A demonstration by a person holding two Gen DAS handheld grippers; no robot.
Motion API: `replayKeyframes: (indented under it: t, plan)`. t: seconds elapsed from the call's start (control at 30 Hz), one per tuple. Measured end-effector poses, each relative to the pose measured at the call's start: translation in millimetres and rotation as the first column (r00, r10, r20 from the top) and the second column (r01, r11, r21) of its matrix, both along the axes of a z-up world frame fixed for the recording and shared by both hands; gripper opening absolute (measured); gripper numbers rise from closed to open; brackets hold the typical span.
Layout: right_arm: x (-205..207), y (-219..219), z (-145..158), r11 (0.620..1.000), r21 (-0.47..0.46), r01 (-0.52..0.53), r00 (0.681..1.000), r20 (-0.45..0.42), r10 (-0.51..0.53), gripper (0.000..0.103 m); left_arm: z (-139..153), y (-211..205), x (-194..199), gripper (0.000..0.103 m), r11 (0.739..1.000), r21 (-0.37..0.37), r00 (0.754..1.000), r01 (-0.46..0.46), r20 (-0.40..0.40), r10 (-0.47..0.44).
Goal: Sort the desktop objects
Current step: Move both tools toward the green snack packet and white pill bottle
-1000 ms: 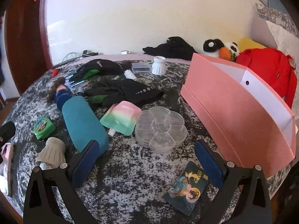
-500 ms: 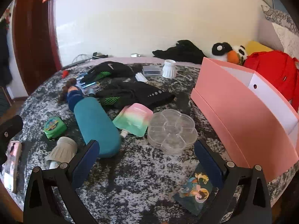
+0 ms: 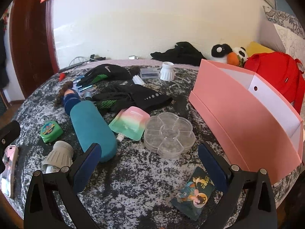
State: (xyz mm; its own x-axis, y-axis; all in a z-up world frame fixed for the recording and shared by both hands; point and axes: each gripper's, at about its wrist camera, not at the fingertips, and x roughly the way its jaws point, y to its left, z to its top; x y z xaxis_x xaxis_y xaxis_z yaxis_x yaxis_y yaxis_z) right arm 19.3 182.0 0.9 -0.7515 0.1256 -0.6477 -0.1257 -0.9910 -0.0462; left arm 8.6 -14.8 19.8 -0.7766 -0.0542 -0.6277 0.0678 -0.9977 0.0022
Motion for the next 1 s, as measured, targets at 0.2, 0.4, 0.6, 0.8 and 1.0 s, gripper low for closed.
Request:
replayKeyframes:
  t: [0.2,0.4,0.6,0.8,1.0]
  plan:
    - [-0.7,1.0,0.3,1.0,-0.003,0.003,1.0,0.006,-0.003,0.103,-2.0,-8.0,-0.8,0.103,1.0,0.021,1.0,-0.019,0.011,0.019]
    - [-0.1,0.9,0.3,1.0,-0.005,0.001,1.0,0.006,-0.001,0.103,0.0,-6.6,1.2,0.103,1.0,-0.007,1.0,-0.018,-0.001,0.018]
    - [-0.9,-0.5,-0.4,1.0,-0.003,-0.001,1.0,0.011,0.001,0.103,0.5,-6.1,1.1,0.103,1.0,-0.011,1.0,-0.013,-0.002,0.013]
    - [-1.2,2.5,3.2,1.0,-0.017,0.016,1.0,0.019,-0.016,0.103,-1.1,-8.6,0.6,0.103,1.0,0.002,1.0,-0.015,0.014,0.015]
    - [1.4,33.4,9.1,0.994,-0.081,0.079,0.997,0.02,-0.077,0.103,-1.4,-23.2,-2.2,0.103,0.998,0.045,0.998,-0.046,0.032,0.045]
